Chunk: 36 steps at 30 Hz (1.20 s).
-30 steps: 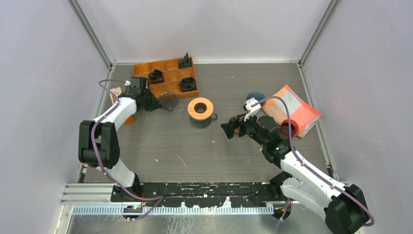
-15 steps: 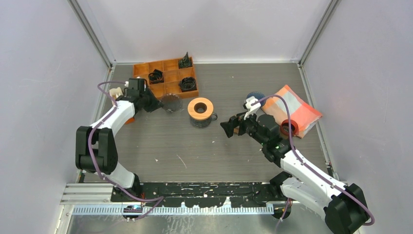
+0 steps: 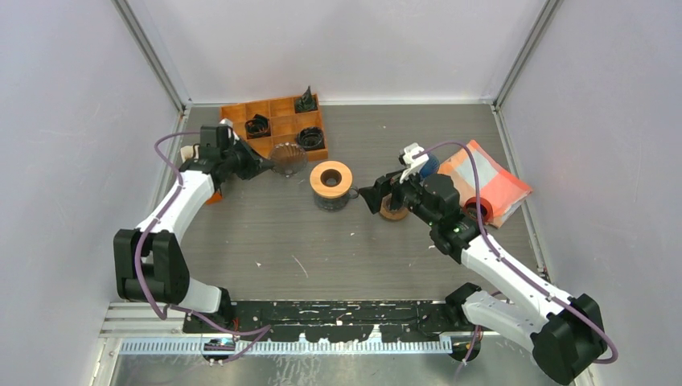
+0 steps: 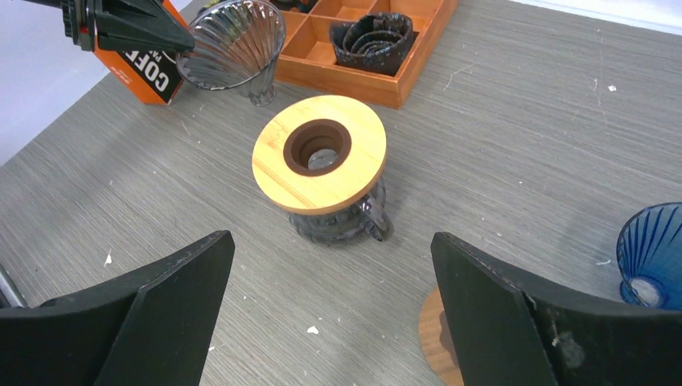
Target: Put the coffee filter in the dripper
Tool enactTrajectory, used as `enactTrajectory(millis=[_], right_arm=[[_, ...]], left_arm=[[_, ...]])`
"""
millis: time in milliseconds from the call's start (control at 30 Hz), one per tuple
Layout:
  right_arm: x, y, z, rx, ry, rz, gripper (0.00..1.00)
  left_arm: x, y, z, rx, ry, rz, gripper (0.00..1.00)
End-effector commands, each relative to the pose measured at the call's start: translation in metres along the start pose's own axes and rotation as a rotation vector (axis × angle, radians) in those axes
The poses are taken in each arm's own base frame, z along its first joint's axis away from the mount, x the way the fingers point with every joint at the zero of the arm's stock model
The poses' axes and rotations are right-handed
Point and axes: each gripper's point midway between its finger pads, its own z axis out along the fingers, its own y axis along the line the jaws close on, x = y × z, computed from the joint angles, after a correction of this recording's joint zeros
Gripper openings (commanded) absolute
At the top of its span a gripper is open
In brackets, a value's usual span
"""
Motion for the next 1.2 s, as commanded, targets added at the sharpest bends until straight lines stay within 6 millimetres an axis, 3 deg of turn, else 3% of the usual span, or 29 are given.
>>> enactTrajectory(millis=[0, 300, 633, 1167], right_arm=[[-0.038, 0.008, 0.004, -0.018, -0.063, -0.018, 1.0], [-0.052, 0.009, 0.013, -0.011, -0.041, -0.011, 0.99], [-0.06, 0.006, 0.021, 0.011, -0.041, -0.001, 0.99], [-0.071, 0.01, 0.04, -0.001, -0.023, 0.023, 0.98]], left_arm=[[-0.015, -0.06, -0.033, 0.205, -0.004, 0.036, 0.0], [-0.005, -0.098, -0.054, 0.334, 0.092, 0.073, 0.0], [0.03, -0.126, -0.04, 0.387, 0.21, 0.125, 0.0], [0.059, -0.121, -0.008, 0.359, 0.307, 0.155, 0.0]])
